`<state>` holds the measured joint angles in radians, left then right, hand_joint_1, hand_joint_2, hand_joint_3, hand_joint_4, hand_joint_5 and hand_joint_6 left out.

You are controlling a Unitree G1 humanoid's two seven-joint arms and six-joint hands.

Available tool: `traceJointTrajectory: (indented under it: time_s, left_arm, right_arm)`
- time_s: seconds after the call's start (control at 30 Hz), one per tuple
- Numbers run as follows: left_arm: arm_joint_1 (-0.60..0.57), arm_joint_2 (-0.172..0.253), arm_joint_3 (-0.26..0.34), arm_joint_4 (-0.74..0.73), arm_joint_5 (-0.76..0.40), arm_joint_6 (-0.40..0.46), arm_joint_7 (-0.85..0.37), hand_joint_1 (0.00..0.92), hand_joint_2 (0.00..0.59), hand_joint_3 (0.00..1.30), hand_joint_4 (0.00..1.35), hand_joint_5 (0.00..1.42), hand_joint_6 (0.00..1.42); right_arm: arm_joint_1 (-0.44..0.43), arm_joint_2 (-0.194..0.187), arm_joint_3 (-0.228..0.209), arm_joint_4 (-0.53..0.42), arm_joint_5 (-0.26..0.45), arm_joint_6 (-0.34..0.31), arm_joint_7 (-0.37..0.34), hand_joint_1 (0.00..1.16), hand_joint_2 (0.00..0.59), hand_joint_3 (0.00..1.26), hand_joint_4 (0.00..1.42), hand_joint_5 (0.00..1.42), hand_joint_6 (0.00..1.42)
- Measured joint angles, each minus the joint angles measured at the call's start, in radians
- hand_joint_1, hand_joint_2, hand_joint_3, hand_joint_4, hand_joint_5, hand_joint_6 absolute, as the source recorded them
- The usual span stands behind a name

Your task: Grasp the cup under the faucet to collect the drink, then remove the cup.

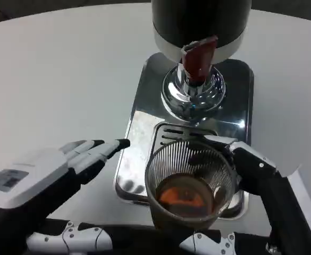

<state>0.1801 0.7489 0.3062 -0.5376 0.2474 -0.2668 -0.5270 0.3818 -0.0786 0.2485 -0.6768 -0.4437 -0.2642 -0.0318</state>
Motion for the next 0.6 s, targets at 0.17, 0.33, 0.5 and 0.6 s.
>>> traceJointTrajectory:
  time_s: [0.17,0.33,0.5,0.6]
  left_arm:
    - [0.029,0.000,0.019,-0.017,0.000,0.001,-0.001,0.000,0.079,0.00,0.00,0.00,0.00]
    - [0.051,0.000,0.037,-0.023,-0.002,0.001,-0.001,0.000,0.079,0.00,0.00,0.00,0.00]
    - [0.062,0.000,0.042,-0.023,-0.004,0.001,-0.004,0.000,0.079,0.00,0.00,0.00,0.00]
    - [0.063,0.000,0.044,-0.023,-0.005,0.000,-0.007,0.000,0.079,0.00,0.00,0.00,0.00]
  right_arm:
    - [-0.008,-0.003,-0.017,0.000,0.012,0.005,0.007,0.86,0.169,0.90,1.00,1.23,1.01]
    - [-0.015,-0.005,-0.039,0.000,0.020,0.015,0.012,0.86,0.169,0.90,1.00,1.23,1.01]
    - [-0.021,-0.009,-0.042,0.000,0.020,0.015,0.016,0.86,0.169,0.90,1.00,1.23,1.02]
    - [-0.021,-0.009,-0.042,0.000,0.020,0.015,0.019,0.86,0.169,0.90,1.00,1.23,1.02]
